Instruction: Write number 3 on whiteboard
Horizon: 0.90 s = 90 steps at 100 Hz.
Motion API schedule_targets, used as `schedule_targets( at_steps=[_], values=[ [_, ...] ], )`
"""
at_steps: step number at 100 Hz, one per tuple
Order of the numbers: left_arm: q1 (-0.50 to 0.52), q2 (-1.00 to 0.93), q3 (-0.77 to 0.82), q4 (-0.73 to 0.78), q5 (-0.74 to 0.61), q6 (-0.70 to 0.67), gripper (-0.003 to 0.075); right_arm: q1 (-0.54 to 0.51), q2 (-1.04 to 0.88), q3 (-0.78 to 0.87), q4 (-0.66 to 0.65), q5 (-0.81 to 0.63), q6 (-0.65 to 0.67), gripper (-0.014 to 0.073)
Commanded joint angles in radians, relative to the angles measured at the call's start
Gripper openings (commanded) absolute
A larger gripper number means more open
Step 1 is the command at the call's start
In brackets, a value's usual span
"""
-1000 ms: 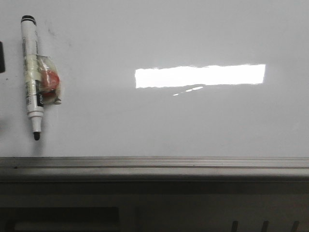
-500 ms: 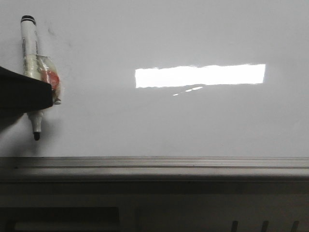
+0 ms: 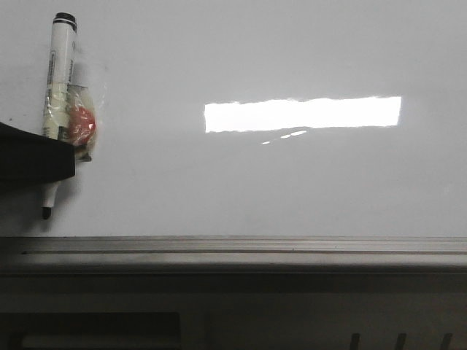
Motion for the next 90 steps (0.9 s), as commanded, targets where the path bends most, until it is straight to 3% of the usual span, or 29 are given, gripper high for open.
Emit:
schedule_targets(
  at_steps=[1, 11, 26, 39, 56, 71, 81, 90],
  values=[
    [-0.006, -0.002, -0.029, -0.005, -0.052, -0.004, -0.0020, 0.006, 0.021, -0.059, 0.005, -0.036, -0.002, -0.0054],
    [-0.006, -0.002, -0.029, 0.057, -0.052, -0.004, -0.0020, 0.063, 0.025, -0.090, 0.005, 0.005, -0.016, -0.0054],
    [-0.006, -0.004, -0.029, 0.169, -0.063, -0.004, -0.0020, 0.200, 0.066, -0.137, 0.005, 0.033, -0.164, -0.0054],
    [-0.006, -0.013, -0.030, 0.260, -0.073, 0.002, -0.0020, 0.313, 0.127, -0.186, 0.005, 0.033, -0.171, -0.0054],
    [-0.004, -0.013, -0.034, 0.476, -0.095, 0.003, -0.0020, 0.459, 0.227, -0.241, 0.005, 0.027, -0.184, -0.0054],
    [-0.004, -0.013, -0.067, 0.625, -0.093, 0.039, -0.0020, 0.625, 0.314, -0.295, 0.005, 0.027, -0.317, -0.0048],
    [-0.004, -0.013, -0.096, 0.659, -0.056, 0.127, -0.0020, 0.732, 0.379, -0.341, 0.005, 0.027, -0.342, 0.0002],
    [-0.004, -0.013, -0.128, 0.661, 0.029, 0.225, -0.0020, 0.820, 0.443, -0.399, 0.005, 0.055, -0.342, 0.0123]
  ],
)
